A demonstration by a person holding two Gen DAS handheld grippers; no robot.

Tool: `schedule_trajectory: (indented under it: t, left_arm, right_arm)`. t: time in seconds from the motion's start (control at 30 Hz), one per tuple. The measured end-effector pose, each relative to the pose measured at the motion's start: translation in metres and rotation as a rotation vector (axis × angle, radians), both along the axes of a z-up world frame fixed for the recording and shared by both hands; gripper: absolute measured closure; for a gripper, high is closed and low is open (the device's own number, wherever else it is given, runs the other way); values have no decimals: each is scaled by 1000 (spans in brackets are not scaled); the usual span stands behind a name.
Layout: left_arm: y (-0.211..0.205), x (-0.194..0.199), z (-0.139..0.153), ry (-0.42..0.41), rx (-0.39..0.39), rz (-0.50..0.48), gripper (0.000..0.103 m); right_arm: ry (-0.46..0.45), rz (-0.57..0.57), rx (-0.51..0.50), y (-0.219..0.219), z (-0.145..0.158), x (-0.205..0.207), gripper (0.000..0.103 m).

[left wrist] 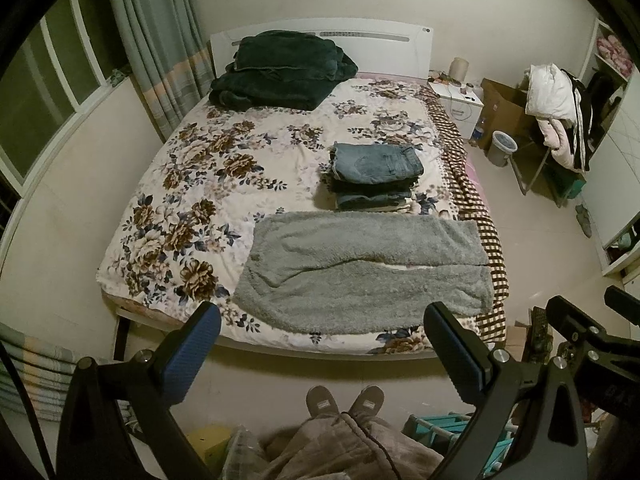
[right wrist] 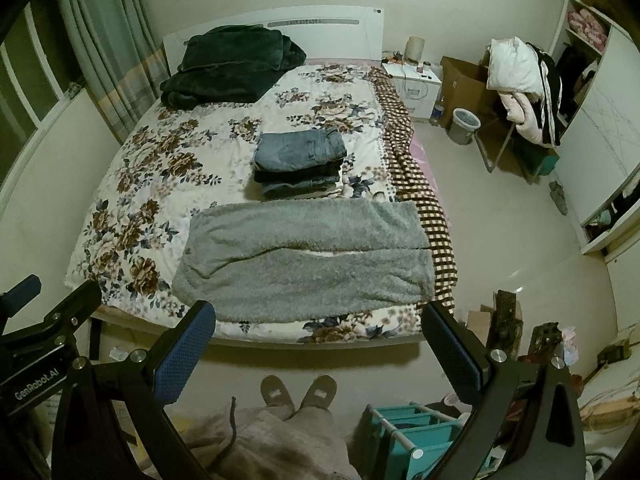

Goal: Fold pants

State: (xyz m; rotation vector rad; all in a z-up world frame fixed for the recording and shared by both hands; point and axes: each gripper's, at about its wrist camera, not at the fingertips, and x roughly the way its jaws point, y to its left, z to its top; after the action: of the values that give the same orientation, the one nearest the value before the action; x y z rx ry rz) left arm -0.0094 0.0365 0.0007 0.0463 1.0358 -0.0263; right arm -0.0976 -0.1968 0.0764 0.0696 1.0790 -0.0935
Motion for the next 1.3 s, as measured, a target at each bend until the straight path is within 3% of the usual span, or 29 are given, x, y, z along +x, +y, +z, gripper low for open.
schedule_trajectory:
  t: [1.3]
  left_arm:
    - [-3,9,0,-1,1,-8,0]
  right_arm:
    - [-30,-26,-10,-5,3,12,0]
